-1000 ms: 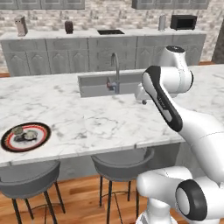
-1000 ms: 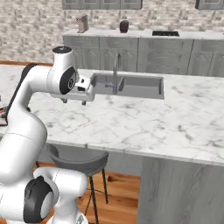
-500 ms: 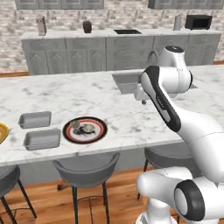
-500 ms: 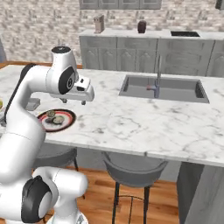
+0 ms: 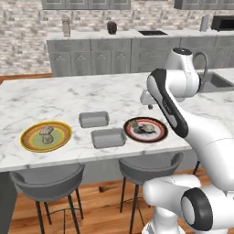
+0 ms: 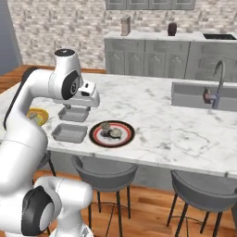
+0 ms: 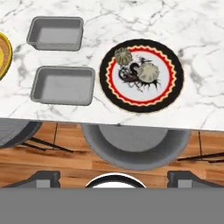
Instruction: Place two dumplings into each of the tupperware containers and then place the containers in the fridge.
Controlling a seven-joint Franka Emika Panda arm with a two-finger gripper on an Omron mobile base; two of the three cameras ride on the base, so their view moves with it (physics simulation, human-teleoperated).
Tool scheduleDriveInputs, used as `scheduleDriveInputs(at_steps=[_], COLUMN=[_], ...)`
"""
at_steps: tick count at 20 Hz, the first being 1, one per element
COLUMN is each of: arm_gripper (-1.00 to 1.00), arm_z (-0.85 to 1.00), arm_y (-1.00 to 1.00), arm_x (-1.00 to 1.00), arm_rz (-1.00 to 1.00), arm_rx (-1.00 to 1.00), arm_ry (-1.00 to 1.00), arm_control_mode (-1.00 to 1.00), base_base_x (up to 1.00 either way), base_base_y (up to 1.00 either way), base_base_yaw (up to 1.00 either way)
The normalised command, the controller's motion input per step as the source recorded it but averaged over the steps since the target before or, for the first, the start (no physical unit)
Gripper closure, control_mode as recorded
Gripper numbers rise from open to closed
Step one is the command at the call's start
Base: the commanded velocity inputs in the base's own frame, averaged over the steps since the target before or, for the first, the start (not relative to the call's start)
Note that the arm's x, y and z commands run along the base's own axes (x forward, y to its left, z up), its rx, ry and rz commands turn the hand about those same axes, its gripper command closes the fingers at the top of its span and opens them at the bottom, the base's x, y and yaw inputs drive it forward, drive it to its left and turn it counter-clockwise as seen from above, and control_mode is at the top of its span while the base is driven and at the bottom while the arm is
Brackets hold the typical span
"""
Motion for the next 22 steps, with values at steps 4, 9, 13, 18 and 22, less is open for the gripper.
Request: scheduleDriveInputs(at_steps=[4,9,13,18,22], arm_gripper=[-1.0,-1.0,-1.0,-1.0,-1.0], arm_z=[0.0,0.0,0.0,0.0,-0.18], arm_y=[0.0,0.0,0.0,0.0,-0.23], arm_x=[0.0,0.0,0.0,0.0,0.67], arm_rz=[0.0,0.0,0.0,0.0,0.0], arm_rx=[0.0,0.0,0.0,0.0,0.0], arm_ry=[0.0,0.0,0.0,0.0,0.01], arm_control_mode=[1.0,1.0,1.0,1.0,-1.0], base_base_x=[0.26,0.63,0.57,0.53,0.15], base_base_y=[0.67,0.26,0.0,0.0,0.0], base_base_yaw=[0.01,0.0,0.0,0.0,0.0])
